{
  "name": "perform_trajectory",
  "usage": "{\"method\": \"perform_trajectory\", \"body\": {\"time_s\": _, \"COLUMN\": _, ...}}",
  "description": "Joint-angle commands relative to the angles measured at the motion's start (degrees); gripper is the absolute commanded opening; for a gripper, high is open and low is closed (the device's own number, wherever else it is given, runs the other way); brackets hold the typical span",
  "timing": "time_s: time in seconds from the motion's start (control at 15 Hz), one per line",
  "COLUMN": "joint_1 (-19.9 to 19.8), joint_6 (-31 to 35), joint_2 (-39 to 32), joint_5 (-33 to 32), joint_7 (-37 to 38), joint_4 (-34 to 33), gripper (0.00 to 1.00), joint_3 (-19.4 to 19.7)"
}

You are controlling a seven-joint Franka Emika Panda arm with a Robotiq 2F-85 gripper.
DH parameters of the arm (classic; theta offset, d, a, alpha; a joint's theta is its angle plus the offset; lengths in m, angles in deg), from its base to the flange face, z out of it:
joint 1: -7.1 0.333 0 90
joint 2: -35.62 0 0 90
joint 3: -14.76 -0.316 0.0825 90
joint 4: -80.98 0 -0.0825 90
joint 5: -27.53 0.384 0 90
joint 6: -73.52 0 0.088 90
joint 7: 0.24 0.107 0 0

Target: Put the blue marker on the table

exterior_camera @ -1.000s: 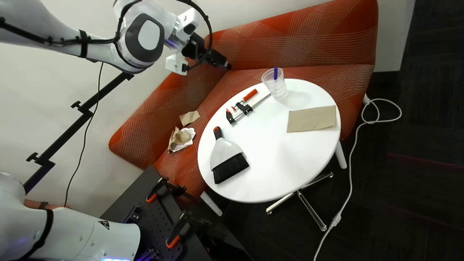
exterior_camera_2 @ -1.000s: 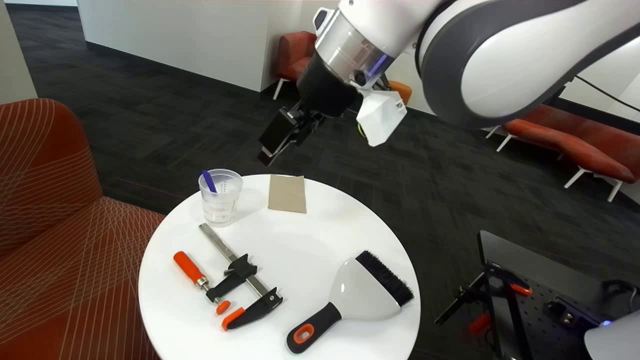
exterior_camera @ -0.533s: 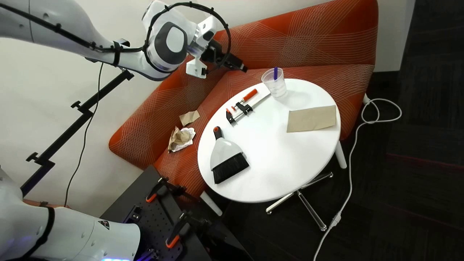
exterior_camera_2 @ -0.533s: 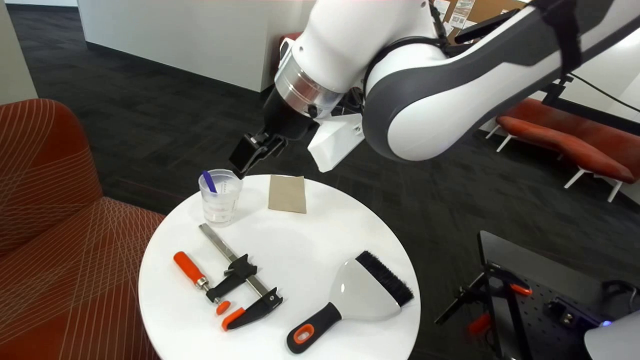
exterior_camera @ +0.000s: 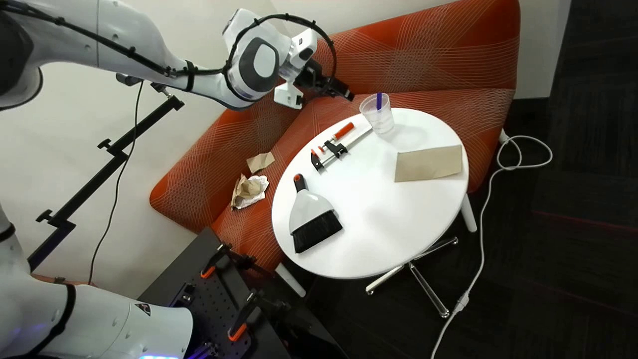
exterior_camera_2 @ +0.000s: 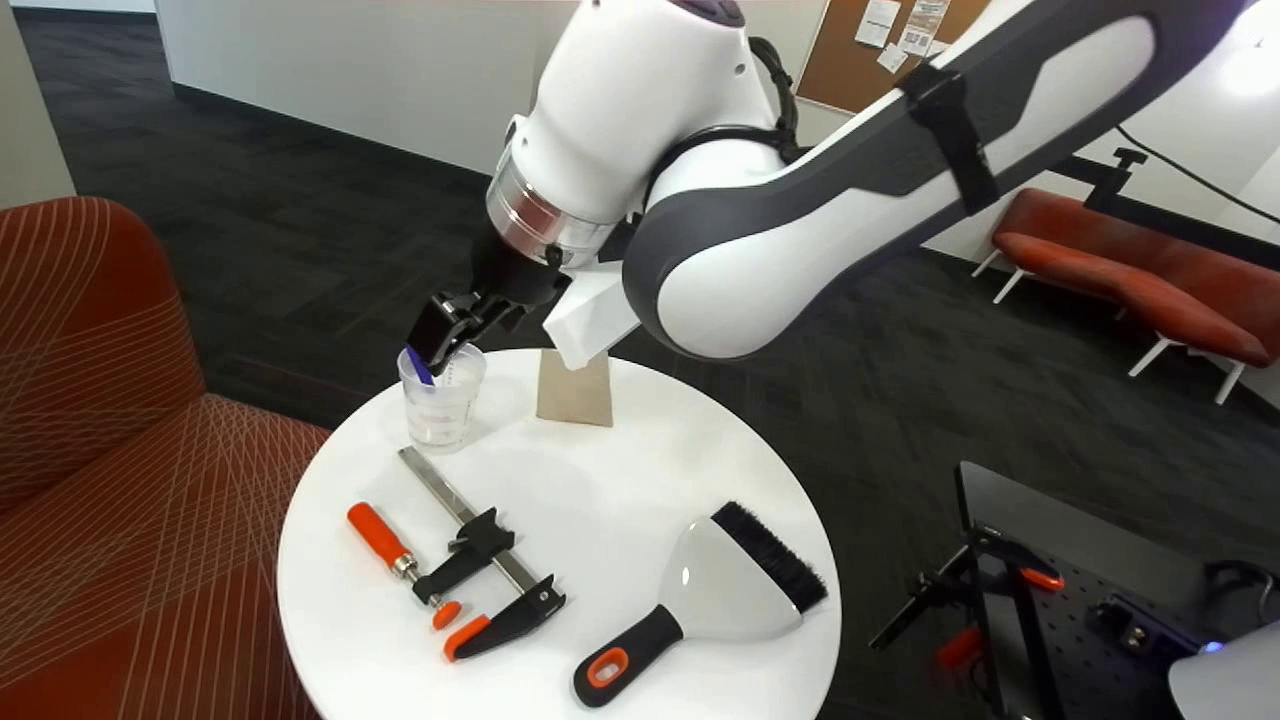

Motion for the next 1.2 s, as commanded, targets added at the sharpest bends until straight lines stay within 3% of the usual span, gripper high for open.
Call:
{"method": "perform_trajectory", "body": {"time_s": 0.0, "joint_1": -0.9, "joint_6": -2.1, "joint_2": -4.1, "joint_5": 3.1, "joint_7": -3.7, "joint_4": -6.1, "gripper": 1.0, "joint_3": 0.0}}
{"method": "perform_trajectory", "body": {"time_s": 0.27, "joint_1": -2.0, "joint_6": -3.8, "joint_2": -6.1, "joint_5": 4.6, "joint_7": -5.8, "joint_4": -8.6, "gripper": 1.0, "joint_3": 0.2}}
{"method": "perform_trajectory", "body": {"time_s": 0.33, "joint_1": -1.1, "joint_6": -0.9, "joint_2": -5.0, "joint_5": 4.6, "joint_7": -4.6, "joint_4": -5.9, "gripper": 1.0, "joint_3": 0.7}}
{"method": "perform_trajectory", "body": {"time_s": 0.67, "joint_1": -1.5, "joint_6": -1.5, "joint_2": -5.8, "joint_5": 4.6, "joint_7": -5.3, "joint_4": -7.0, "gripper": 1.0, "joint_3": 0.7}}
{"method": "perform_trajectory", "body": {"time_s": 1.13, "joint_1": -6.1, "joint_6": -2.2, "joint_2": -6.9, "joint_5": 7.3, "joint_7": -9.8, "joint_4": -8.9, "gripper": 1.0, "joint_3": -3.6}}
